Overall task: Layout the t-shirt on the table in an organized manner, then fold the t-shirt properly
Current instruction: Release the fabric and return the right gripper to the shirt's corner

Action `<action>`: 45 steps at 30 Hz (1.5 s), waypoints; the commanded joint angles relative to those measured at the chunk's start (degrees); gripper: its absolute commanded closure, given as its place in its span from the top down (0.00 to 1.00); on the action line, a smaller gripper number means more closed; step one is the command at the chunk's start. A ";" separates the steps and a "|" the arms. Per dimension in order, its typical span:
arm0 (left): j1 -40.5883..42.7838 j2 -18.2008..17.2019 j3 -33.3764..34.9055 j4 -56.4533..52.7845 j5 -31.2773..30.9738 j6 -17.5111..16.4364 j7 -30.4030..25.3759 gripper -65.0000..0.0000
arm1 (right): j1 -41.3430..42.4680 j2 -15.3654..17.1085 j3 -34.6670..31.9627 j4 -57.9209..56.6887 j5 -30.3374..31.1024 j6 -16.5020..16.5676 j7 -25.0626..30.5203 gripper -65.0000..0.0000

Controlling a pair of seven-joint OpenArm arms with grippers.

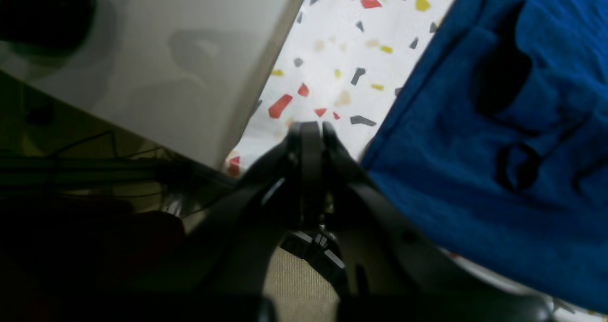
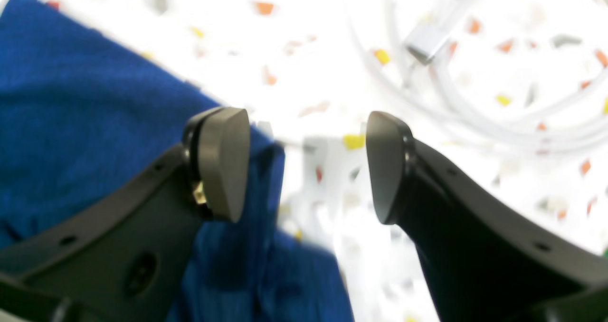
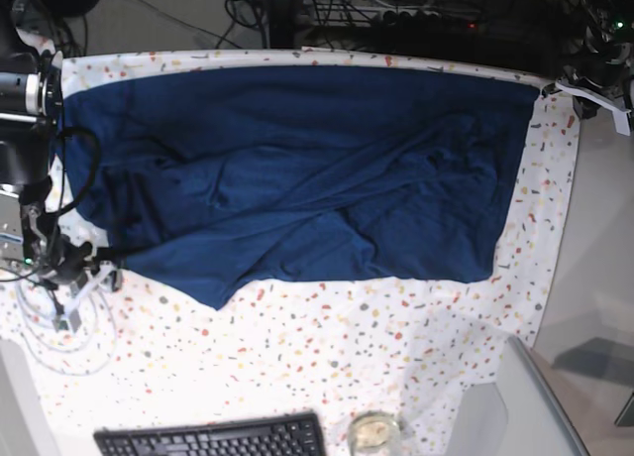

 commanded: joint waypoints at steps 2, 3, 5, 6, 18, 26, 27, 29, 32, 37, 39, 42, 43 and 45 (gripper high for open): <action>0.22 -1.07 -0.59 0.73 -0.55 0.20 -1.21 0.00 | 2.40 0.21 -0.99 -2.84 0.64 0.76 2.72 0.56; 0.22 -1.07 -0.59 0.91 -0.46 0.20 -1.21 0.00 | 2.75 0.21 -1.34 -4.34 0.64 0.76 2.89 0.56; 0.22 -1.15 -0.67 0.55 -0.46 0.20 -1.21 0.00 | 2.75 0.12 -1.69 -5.22 0.64 0.76 2.98 0.56; 0.22 -1.15 -0.67 0.64 -0.46 0.20 -1.21 0.00 | 2.66 0.04 -1.95 -5.22 0.64 0.84 2.98 0.56; 0.22 -1.15 -0.67 0.64 -0.37 0.20 -1.21 0.00 | 1.96 0.04 -1.95 -5.31 0.64 0.84 3.16 0.08; 0.22 -1.15 -0.67 0.64 -0.37 0.20 -1.21 0.00 | 3.45 0.04 -2.04 -5.04 0.64 0.84 3.07 0.00; 0.22 -1.15 -0.67 0.64 -0.37 0.20 -1.21 0.00 | 3.45 0.04 -2.04 -5.04 0.64 0.84 3.07 0.00; 0.22 -1.15 -0.67 0.64 -0.37 0.20 -1.13 0.00 | 4.16 0.04 -2.22 -5.04 0.64 0.84 2.98 0.00; 0.22 -1.15 -0.67 0.64 -0.37 0.20 -1.13 0.00 | 4.33 0.04 -5.82 -5.04 0.64 0.84 3.16 0.00; 0.22 -1.15 -0.67 0.64 -0.37 0.20 -1.13 0.00 | 5.12 0.04 -8.46 -5.04 0.64 0.84 3.16 0.00; 0.22 -1.15 -0.67 0.64 -0.37 0.20 -1.13 0.00 | 5.74 0.04 -8.64 -5.04 0.64 0.84 3.25 0.00; 0.22 -1.15 -0.67 0.64 -0.37 0.20 -1.13 0.00 | 6.27 0.04 -8.72 -5.04 0.64 0.84 3.25 0.00; 0.22 -1.15 -0.67 0.64 -0.37 0.20 -1.13 0.00 | 6.35 0.12 -8.72 -4.95 0.64 0.84 3.25 0.00; 0.22 -1.15 -0.67 0.64 -0.37 0.20 -1.13 0.00 | 7.14 0.12 -8.81 -4.69 0.64 0.84 3.25 0.00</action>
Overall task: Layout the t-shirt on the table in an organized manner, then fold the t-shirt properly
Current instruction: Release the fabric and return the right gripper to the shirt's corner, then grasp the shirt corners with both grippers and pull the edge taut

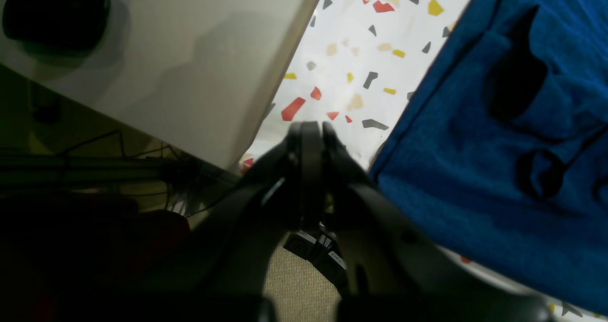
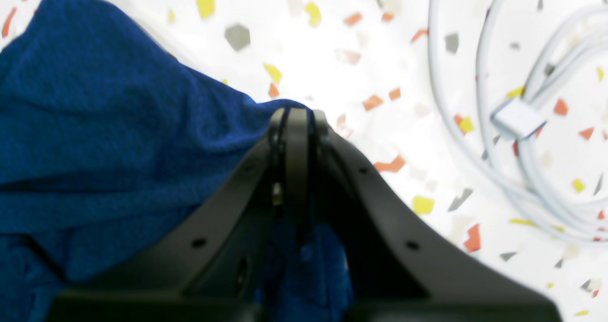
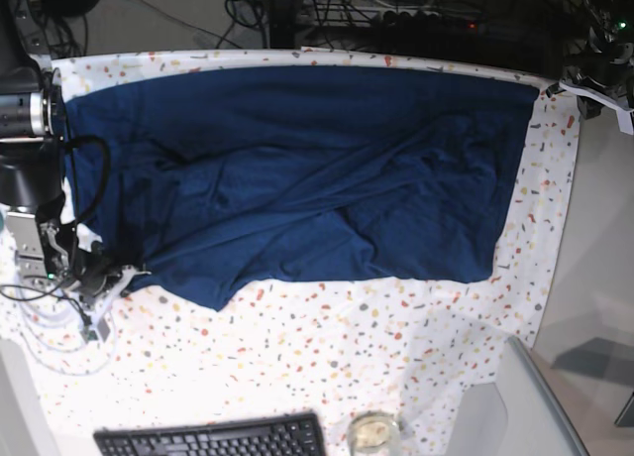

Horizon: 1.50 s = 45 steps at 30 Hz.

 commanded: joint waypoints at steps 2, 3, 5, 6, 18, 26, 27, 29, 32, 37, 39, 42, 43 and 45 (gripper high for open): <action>0.22 -0.83 -0.32 0.86 -0.55 0.16 -1.08 0.00 | 2.25 0.84 0.15 2.13 0.36 0.28 1.30 0.00; 0.22 -0.83 -0.32 0.86 -0.55 0.16 -1.08 0.00 | 2.25 0.84 0.15 2.84 0.36 0.28 1.30 0.00; 0.22 -0.83 -0.32 0.86 -0.55 0.16 -1.08 0.00 | 1.55 0.84 0.15 4.07 0.36 0.28 0.86 0.00; 0.22 -0.83 -0.32 0.86 -0.55 0.16 -1.08 0.00 | 1.11 0.84 0.15 4.42 0.36 0.19 0.86 0.00; 0.22 -0.83 0.20 1.04 -0.55 0.16 -1.08 0.00 | -8.04 2.43 2.00 17.08 0.45 0.10 -2.66 0.37; 0.22 0.58 1.61 1.39 -0.90 0.16 -1.08 0.00 | -11.99 5.94 11.05 21.83 0.36 0.10 -5.56 0.37; 0.22 0.93 3.10 1.56 -0.90 0.16 -1.08 0.00 | -12.43 6.12 10.96 21.74 0.36 0.10 -5.56 0.37; 0.22 1.11 6.88 1.83 -0.90 0.16 -1.08 0.00 | -12.87 6.12 10.96 21.74 0.36 0.10 -5.56 0.37; 0.22 2.60 11.98 1.92 -0.90 0.42 -1.43 0.00 | -13.05 6.21 10.96 20.86 0.27 0.10 -5.64 0.37; -2.42 4.71 16.03 0.77 -0.46 0.51 -1.43 0.00 | -13.22 6.03 10.96 16.55 0.27 0.10 -5.20 0.37; -3.47 4.80 16.12 -1.25 -0.46 0.51 -1.43 0.00 | -13.22 6.03 10.96 15.58 0.27 0.10 -4.33 0.37; -5.05 4.54 16.03 -4.94 -0.46 0.51 -1.43 0.00 | -13.22 6.12 10.96 13.30 0.27 0.10 -2.39 0.37; -5.32 4.18 15.94 -6.08 -0.46 0.51 -1.43 0.00 | -13.22 6.12 10.96 12.33 0.27 0.10 -2.04 0.37; -5.40 2.95 15.94 -8.55 -0.46 0.51 -1.52 0.00 | -13.22 6.12 10.96 11.01 0.27 0.10 -1.25 0.37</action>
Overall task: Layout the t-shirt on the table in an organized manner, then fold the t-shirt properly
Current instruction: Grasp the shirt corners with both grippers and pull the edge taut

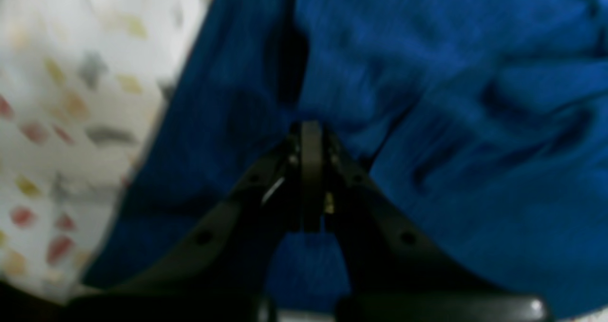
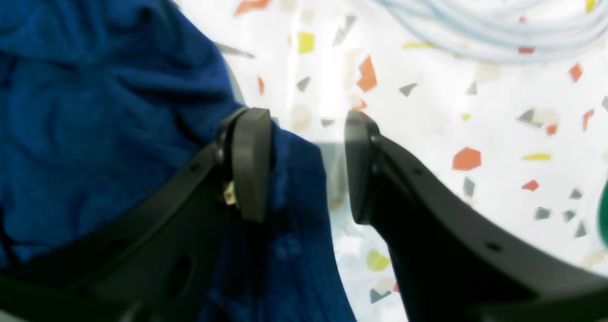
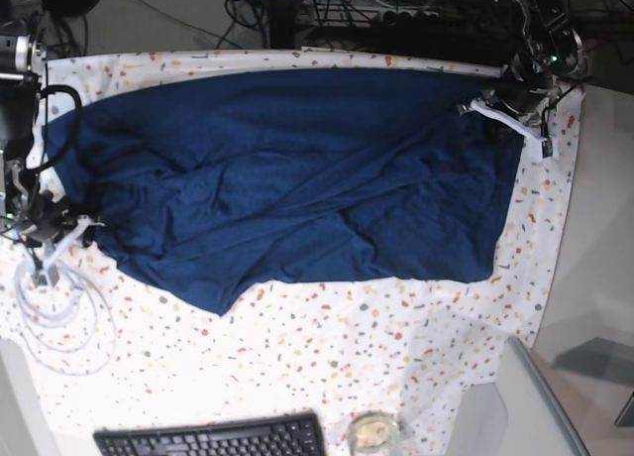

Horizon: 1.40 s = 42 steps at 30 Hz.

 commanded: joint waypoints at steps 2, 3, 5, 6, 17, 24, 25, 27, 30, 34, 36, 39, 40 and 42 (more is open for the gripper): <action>-0.27 -1.77 -0.32 -1.54 -0.48 0.20 -1.22 0.00 | 0.98 1.05 0.30 0.32 0.23 -1.39 2.10 0.37; -0.27 -2.21 -0.32 -2.51 -0.48 0.20 -1.30 0.00 | 0.81 1.14 0.30 0.32 0.23 -3.07 2.63 0.36; -0.27 -3.00 -0.32 -4.80 -0.48 0.20 -2.80 0.00 | 0.02 1.40 0.30 0.32 0.23 -5.88 3.86 0.31; -0.18 -3.35 -0.32 -5.94 -0.48 0.20 -4.20 0.00 | -0.16 1.93 0.30 0.23 0.23 -6.67 4.30 0.29; 0.35 -4.50 -0.32 -11.74 -0.57 0.20 -8.86 0.00 | -0.16 2.81 0.47 0.23 0.23 -11.07 4.65 0.26; 1.49 -4.15 -0.32 -7.08 -0.83 0.20 -8.42 0.00 | -2.97 2.72 0.74 9.20 0.32 -11.86 4.83 0.26; 1.75 -4.15 -0.32 -6.20 -0.83 0.20 -8.42 0.00 | -4.56 2.54 0.74 12.89 0.32 -11.86 4.48 0.26; 2.28 -4.15 -0.32 -4.88 -0.83 0.20 -8.42 0.00 | -7.46 2.37 0.38 19.66 0.32 -11.77 4.39 0.26; 2.46 -4.15 -0.32 -4.62 -0.83 0.20 -8.42 0.00 | -10.09 2.10 0.30 24.67 0.32 -11.77 3.42 0.25; 2.37 -4.15 -0.32 -5.06 -0.92 0.20 -8.42 0.00 | -9.22 2.10 0.30 24.76 0.32 -11.68 -0.80 0.03; 2.28 -4.15 -0.32 -5.06 -0.92 0.20 -8.42 0.00 | -8.95 2.10 0.30 24.59 0.32 -10.45 -2.12 0.00; 2.02 -4.15 -0.32 -5.06 -0.92 0.20 -8.42 0.00 | -7.98 2.02 0.30 22.48 0.32 -6.32 -2.47 0.00; 2.02 -4.15 -0.32 -5.06 -0.92 0.20 -8.42 0.00 | -7.63 1.40 0.30 21.42 0.32 -5.26 -2.47 0.00; 2.02 -4.15 -0.32 -5.06 -0.92 0.20 -8.42 0.00 | -6.75 0.43 0.21 19.31 0.23 -3.77 -2.47 0.00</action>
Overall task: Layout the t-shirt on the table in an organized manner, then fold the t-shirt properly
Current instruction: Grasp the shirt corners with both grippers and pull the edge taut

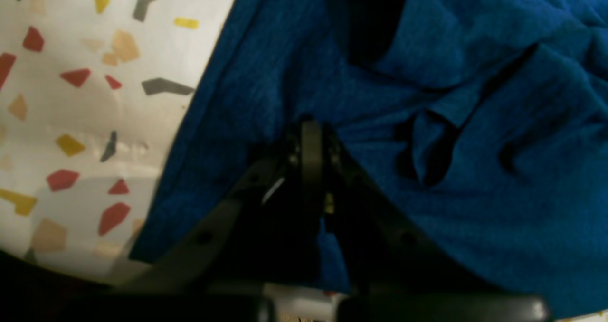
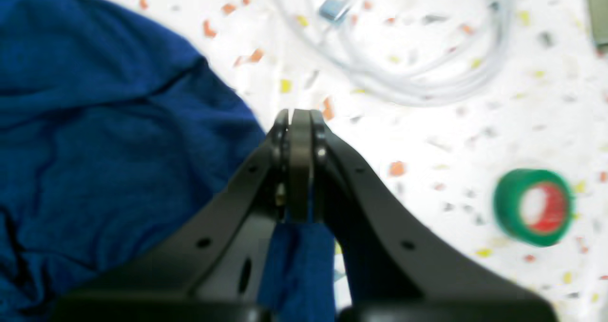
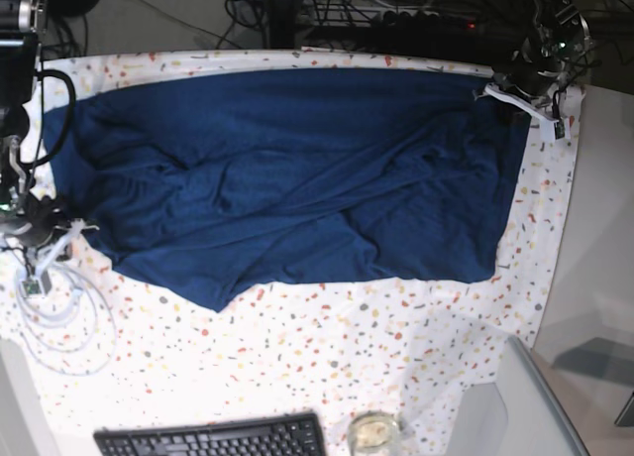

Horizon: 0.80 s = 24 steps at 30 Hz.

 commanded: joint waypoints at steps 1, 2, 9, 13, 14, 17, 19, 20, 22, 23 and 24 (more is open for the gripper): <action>0.07 -0.60 -0.23 0.71 -0.14 0.31 -0.75 0.00 | 1.73 0.41 0.23 -0.67 0.27 1.17 0.85 0.00; 0.07 -0.60 -0.23 0.71 -0.14 0.31 -0.75 0.00 | 2.35 0.32 0.23 -2.17 0.27 1.61 0.85 0.00; 0.25 -0.60 -0.23 0.71 -0.14 0.31 -0.75 0.00 | 4.10 -0.47 -7.33 -6.30 0.27 3.11 0.94 0.00; 0.34 -0.60 -0.23 0.71 -0.14 0.31 -0.75 0.00 | 5.51 -0.73 -8.38 -9.03 0.27 2.93 1.21 0.00; 0.34 -0.60 -0.23 0.62 -0.14 0.31 -0.75 0.00 | 6.30 -0.73 -8.38 -10.52 0.27 2.23 1.21 0.00; 0.42 -0.69 -0.23 0.62 -0.14 0.31 -0.75 0.00 | 7.27 -0.38 -8.47 -13.86 0.27 -0.41 3.40 0.00; 0.42 -0.78 -0.23 0.62 0.04 0.31 -0.75 0.00 | 7.36 -0.21 -8.47 -14.92 0.27 -2.08 6.30 0.00; 0.42 -0.78 -0.23 0.62 0.04 0.31 -0.75 0.00 | 7.36 -0.12 -8.47 -15.53 0.27 -2.96 7.10 0.00; 0.42 -0.78 -0.23 0.62 0.04 0.31 -0.75 0.00 | 8.15 0.41 -8.47 -16.76 0.27 -4.10 7.45 0.00; 0.42 -0.78 -0.23 0.62 0.04 0.31 -0.75 0.00 | 8.41 0.67 -8.38 -17.47 0.27 -4.72 7.62 0.00; 0.42 -0.78 -0.23 0.53 0.04 0.31 -0.75 0.00 | 8.50 0.76 -8.21 -17.82 0.27 -5.51 7.71 0.00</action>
